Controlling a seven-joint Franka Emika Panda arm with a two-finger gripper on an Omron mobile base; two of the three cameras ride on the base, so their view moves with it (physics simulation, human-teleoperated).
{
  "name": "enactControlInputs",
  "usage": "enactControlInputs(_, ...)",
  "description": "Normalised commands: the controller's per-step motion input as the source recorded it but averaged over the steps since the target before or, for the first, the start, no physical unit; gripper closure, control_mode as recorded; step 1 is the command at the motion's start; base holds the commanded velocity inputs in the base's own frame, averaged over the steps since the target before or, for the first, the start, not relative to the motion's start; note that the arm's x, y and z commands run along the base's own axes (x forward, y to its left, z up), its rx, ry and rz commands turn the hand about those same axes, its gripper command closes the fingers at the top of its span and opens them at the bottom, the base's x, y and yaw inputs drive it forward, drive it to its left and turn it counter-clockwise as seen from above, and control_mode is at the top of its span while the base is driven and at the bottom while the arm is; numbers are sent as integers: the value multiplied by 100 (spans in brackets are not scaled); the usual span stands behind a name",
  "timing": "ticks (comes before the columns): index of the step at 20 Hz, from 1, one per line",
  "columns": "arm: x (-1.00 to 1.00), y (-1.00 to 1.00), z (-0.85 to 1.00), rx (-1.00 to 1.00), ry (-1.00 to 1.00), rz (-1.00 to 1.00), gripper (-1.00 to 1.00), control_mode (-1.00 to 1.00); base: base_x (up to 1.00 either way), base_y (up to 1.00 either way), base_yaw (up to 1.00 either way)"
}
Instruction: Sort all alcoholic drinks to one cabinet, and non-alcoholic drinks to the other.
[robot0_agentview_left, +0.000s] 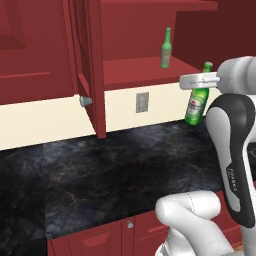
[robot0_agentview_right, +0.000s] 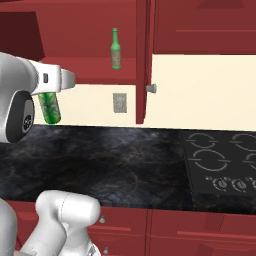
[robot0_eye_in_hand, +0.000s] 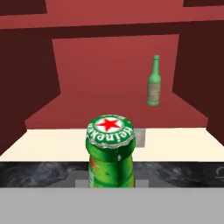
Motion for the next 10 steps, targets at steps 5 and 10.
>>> enactControlInputs(5, 11, 9, 18, 0, -2, 2, 100, -100, 0, 0, 0)
enactControlInputs(10, 9, 8, 20, 0, 0, 1, 100, -100, 0, 0, 0)
